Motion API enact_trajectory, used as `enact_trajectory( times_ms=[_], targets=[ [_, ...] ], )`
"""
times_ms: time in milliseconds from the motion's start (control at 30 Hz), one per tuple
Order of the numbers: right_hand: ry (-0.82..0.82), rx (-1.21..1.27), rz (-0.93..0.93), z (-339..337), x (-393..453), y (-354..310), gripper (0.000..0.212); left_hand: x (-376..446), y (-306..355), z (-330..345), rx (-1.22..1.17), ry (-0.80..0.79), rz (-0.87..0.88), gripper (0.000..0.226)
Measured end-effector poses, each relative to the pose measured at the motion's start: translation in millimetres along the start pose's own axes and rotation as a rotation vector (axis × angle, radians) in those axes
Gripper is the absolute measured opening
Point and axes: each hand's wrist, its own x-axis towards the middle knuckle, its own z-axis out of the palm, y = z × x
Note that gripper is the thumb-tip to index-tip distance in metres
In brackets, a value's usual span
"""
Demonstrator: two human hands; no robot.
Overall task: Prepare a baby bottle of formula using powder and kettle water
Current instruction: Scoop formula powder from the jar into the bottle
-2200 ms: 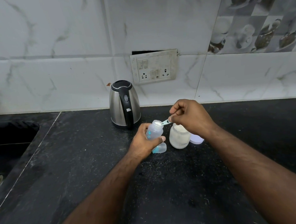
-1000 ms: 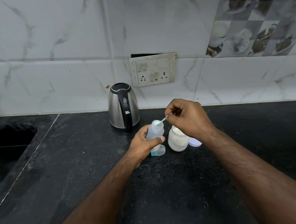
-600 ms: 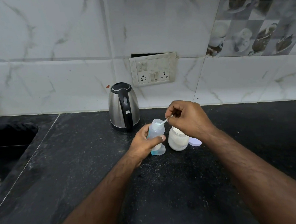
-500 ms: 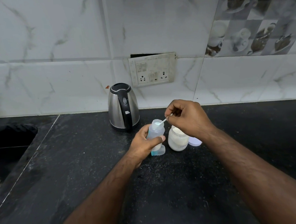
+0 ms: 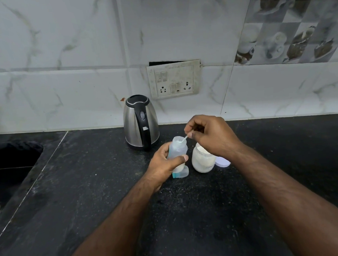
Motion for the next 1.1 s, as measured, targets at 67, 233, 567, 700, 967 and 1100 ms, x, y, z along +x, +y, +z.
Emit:
enact_trajectory(
  times_ms=[67,233,567,700,967,1100],
  targets=[
    [0.031,0.028,0.007,-0.7,3.2,0.6,0.022,0.3,-0.4,-0.9,-0.018,0.005,-0.005,0.048],
    [0.120,0.139,0.094,-2.7,9.3,5.5,0.018,1.9,0.4,-2.3,-0.035,0.004,-0.015,0.050],
    [0.154,0.523,0.318,-6.3,10.7,24.3,0.013,4.7,-4.2,-3.1,-0.037,0.001,-0.022,0.046],
    [0.197,0.547,0.263,-8.5,8.1,26.0,0.016,6.1,-5.5,-4.0,-0.039,0.002,-0.027,0.045],
    [0.161,0.290,0.090,-1.4,-4.8,27.0,0.019,8.7,-5.6,-2.8,-0.033,0.002,-0.024,0.052],
    [0.150,0.260,0.079,-0.4,-6.7,26.8,0.025,8.1,-4.6,-3.4,-0.042,-0.004,-0.027,0.049]
  ],
)
